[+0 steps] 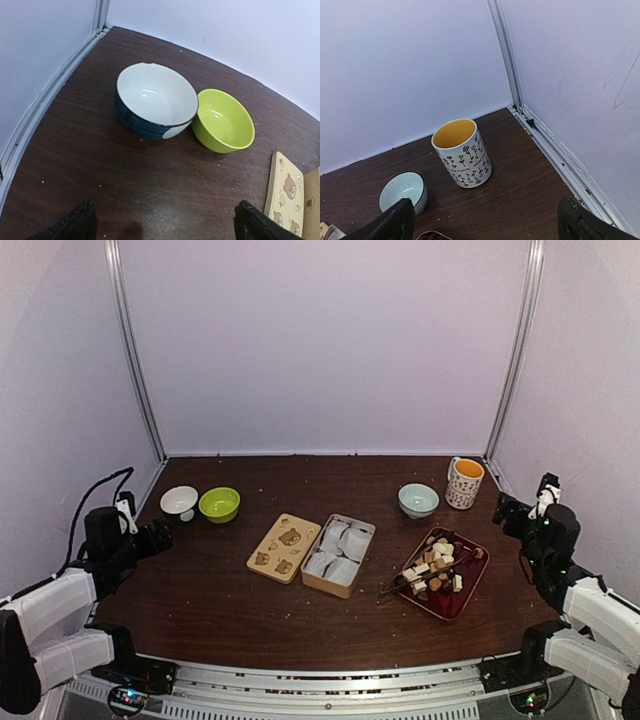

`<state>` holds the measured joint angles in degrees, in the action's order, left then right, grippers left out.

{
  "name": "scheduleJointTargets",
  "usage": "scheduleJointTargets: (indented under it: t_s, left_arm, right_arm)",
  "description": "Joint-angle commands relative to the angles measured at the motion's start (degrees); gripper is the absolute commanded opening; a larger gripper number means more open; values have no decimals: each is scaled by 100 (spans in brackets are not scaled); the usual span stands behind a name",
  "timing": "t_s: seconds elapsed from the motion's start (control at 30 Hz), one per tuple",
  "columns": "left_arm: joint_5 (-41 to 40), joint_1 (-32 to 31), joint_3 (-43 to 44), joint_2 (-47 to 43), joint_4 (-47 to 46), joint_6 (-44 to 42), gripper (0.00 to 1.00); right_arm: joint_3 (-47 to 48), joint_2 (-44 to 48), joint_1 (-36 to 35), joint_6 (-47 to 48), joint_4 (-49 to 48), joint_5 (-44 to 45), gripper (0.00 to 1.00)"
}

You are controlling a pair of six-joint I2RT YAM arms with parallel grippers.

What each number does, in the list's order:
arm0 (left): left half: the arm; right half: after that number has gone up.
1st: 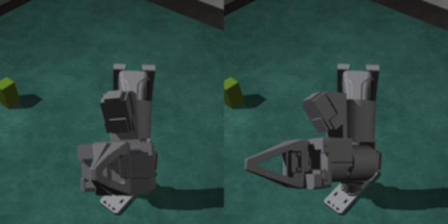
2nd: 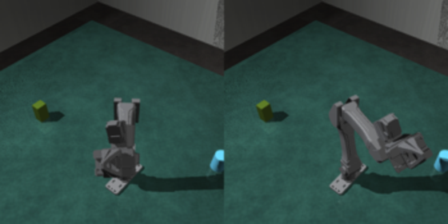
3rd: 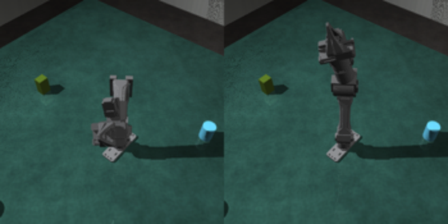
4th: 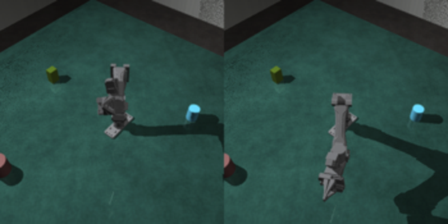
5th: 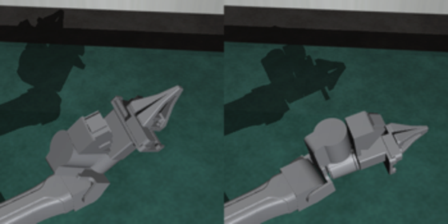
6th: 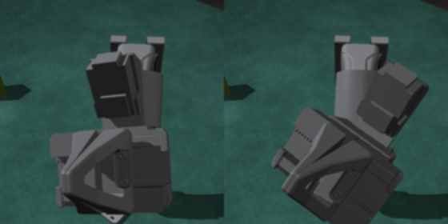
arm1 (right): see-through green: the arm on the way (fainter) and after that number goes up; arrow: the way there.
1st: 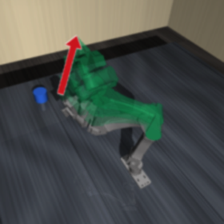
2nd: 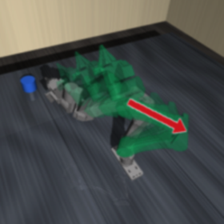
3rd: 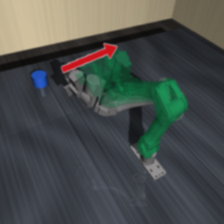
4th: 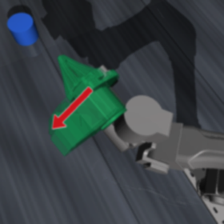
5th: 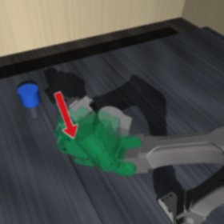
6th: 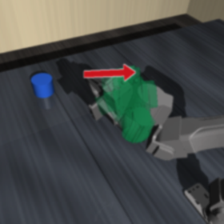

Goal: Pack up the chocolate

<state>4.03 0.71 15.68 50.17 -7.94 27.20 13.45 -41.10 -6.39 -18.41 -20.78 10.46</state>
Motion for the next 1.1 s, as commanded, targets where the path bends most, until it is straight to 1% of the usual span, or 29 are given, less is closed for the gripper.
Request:
scheduleJointTargets:
  t_s: [0.0,0.1,0.13,0.23,0.3,0.4,0.5,0.7,0.77,0.93,1.07]
  left_arm:
    - [860,12,141,183,-647,-228,98]
    - [1225,17,166,246,-762,-224,98]
    - [1378,17,153,251,-884,-186,98]
    - [2199,-15,94,237,-1495,-38,98]
    - [2375,-163,108,230,-1536,61,98]
    - [2228,-603,283,252,-1395,131,98]
    - [2255,-1120,435,395,-1513,307,98]
    - [2058,-1996,886,642,-1235,317,98]
    - [1936,-2410,1087,723,-1051,207,98]
    - [1446,-3326,1631,1050,-511,-35,98]
    - [1097,-3798,1839,1263,-422,-92,98]
  right_arm:
    - [-66,145,-2,74,-57,-329,100]
    - [-42,202,-11,43,61,-570,100]
    - [119,232,-11,-14,404,-589,100]
    - [509,284,-12,-190,1199,-661,100]
    - [716,312,-10,-375,1567,-758,100]
    - [854,384,-3,-932,1886,-672,100]
    - [847,401,2,-903,1951,-838,100]
    - [397,630,-2,-1078,1281,-1001,100]
    - [307,711,-3,-1107,1262,-971,100]
    - [804,559,-3,-1199,2437,-612,100]
    - [1148,406,-5,-1477,3301,-786,100]
